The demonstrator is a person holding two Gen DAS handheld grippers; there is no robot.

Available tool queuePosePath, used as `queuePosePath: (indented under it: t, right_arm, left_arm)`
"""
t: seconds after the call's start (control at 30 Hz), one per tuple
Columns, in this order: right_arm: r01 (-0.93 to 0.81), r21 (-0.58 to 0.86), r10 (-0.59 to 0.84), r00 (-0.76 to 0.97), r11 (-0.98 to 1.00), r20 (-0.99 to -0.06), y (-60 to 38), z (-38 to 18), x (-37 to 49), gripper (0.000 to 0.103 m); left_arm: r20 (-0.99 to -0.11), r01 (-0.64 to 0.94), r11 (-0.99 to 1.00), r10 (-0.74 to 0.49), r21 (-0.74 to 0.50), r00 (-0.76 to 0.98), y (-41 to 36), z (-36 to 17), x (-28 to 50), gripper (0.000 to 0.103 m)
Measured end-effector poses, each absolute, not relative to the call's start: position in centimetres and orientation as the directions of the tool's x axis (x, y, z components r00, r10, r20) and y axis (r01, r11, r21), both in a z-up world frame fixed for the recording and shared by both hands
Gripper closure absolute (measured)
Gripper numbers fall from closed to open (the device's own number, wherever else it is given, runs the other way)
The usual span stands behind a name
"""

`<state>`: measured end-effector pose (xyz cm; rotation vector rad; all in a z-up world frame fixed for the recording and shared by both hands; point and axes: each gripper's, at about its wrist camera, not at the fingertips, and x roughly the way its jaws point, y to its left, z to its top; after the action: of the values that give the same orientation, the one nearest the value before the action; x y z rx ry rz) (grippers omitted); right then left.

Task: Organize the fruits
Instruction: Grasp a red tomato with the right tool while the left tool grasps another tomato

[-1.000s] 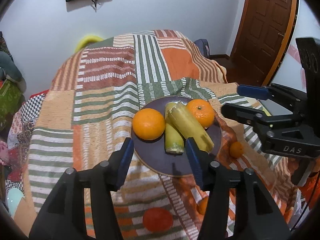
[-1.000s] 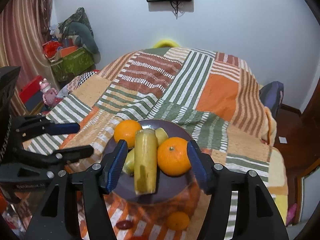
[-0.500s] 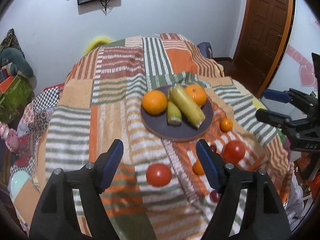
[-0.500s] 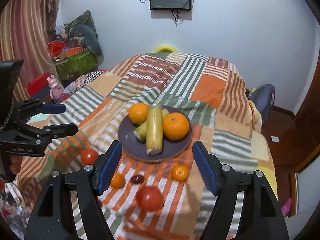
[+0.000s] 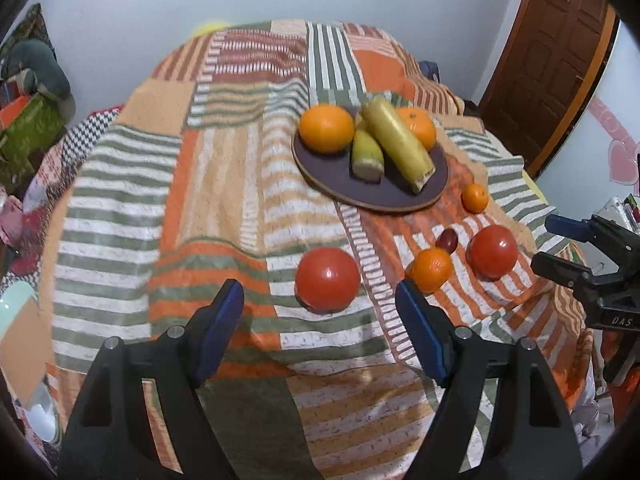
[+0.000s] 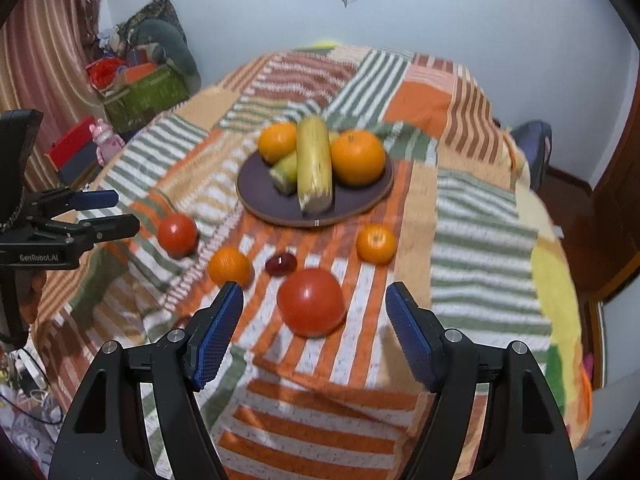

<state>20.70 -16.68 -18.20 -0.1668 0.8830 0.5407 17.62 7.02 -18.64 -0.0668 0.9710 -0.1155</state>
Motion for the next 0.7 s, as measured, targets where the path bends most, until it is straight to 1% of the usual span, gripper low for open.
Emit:
queuePosePath:
  t: [0.3, 0.37, 0.43, 0.47, 0.53, 0.57, 0.6, 0.63, 0.7]
  right_arm:
    - [-0.507, 0.101, 0.372, 0.469, 0.856, -0.801, -16.6, -20.5, 21.1, 0.032]
    - [-0.512, 0.104, 0.373, 0.458, 0.853, -0.807, -16.4, -20.9, 21.2, 0.032]
    - [-0.514, 0.114, 0.379, 0.447, 0.85, -0.81, -16.4, -21.2, 21.4, 0.033]
    - [-0.516, 0.117, 0.38, 0.441, 0.849, -0.813, -16.3, -21.3, 21.4, 0.034]
    - [-0.523, 0.125, 0.386, 0.428, 0.843, -0.817, -16.1, -21.6, 21.6, 0.043]
    - [-0.526, 0.13, 0.39, 0.421, 0.841, -0.819, -16.1, -21.7, 21.6, 0.045]
    - [-0.529, 0.134, 0.393, 0.416, 0.838, -0.82, -16.0, -21.8, 21.7, 0.051]
    - [-0.529, 0.131, 0.391, 0.418, 0.839, -0.82, -16.0, -21.8, 21.7, 0.055]
    - [-0.53, 0.135, 0.397, 0.418, 0.837, -0.817, -16.0, -21.8, 21.8, 0.056]
  left_arm:
    - [-0.853, 0.093, 0.991, -0.13, -0.096, 0.506, 6.1, -21.4, 19.1, 0.025]
    - [-0.854, 0.089, 0.991, -0.131, -0.099, 0.503, 6.1, -21.8, 19.5, 0.028]
    - [-0.856, 0.09, 0.991, -0.134, -0.103, 0.499, 6.0, -22.2, 19.9, 0.035]
    - [-0.857, 0.092, 0.99, -0.138, -0.107, 0.496, 6.0, -22.3, 20.1, 0.037]
    - [-0.861, 0.094, 0.989, -0.145, -0.114, 0.488, 5.9, -22.5, 20.4, 0.043]
    - [-0.862, 0.093, 0.989, -0.146, -0.115, 0.486, 5.9, -22.6, 20.5, 0.044]
    - [-0.862, 0.093, 0.989, -0.146, -0.115, 0.485, 5.9, -22.7, 20.6, 0.047]
    - [-0.863, 0.094, 0.989, -0.146, -0.114, 0.484, 5.8, -22.7, 20.7, 0.053]
    - [-0.863, 0.091, 0.99, -0.136, -0.105, 0.487, 5.7, -22.8, 20.7, 0.056]
